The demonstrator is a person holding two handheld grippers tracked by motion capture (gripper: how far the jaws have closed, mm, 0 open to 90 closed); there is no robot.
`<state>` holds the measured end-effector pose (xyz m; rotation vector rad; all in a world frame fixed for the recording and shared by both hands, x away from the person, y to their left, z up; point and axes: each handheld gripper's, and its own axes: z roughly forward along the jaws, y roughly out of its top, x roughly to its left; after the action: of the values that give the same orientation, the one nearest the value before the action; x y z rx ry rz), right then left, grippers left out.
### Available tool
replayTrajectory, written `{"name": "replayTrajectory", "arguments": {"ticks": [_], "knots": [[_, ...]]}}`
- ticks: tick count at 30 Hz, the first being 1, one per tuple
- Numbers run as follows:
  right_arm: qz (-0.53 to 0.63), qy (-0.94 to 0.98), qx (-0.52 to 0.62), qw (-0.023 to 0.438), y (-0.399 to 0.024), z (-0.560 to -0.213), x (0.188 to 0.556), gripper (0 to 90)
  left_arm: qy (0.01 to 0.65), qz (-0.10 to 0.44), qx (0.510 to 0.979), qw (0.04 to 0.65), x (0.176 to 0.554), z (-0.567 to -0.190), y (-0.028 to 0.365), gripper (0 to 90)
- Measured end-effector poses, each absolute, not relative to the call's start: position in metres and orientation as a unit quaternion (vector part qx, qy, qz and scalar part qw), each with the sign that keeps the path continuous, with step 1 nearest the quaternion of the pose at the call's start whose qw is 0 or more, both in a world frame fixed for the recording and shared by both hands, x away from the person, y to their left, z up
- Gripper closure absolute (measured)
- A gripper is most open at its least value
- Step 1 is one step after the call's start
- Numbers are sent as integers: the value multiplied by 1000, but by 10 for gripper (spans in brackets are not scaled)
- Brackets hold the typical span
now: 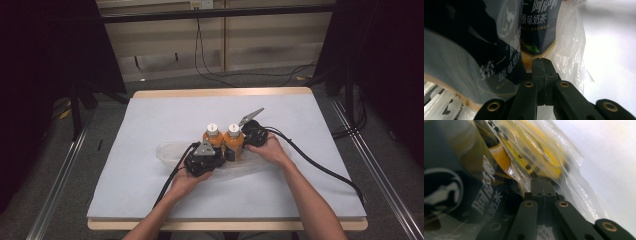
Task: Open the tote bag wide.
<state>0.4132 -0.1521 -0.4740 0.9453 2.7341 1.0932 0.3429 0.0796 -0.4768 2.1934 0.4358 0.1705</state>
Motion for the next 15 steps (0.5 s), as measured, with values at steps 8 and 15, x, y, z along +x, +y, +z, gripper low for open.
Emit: {"name": "replayTrajectory", "arguments": {"ticks": [8, 15], "knots": [[362, 876, 317, 27, -153, -480, 417, 900, 177, 77, 894, 405, 336, -487, 82, 900], [359, 874, 324, 45, -152, -481, 419, 900, 179, 46, 894, 408, 332, -487, 84, 900]]}}
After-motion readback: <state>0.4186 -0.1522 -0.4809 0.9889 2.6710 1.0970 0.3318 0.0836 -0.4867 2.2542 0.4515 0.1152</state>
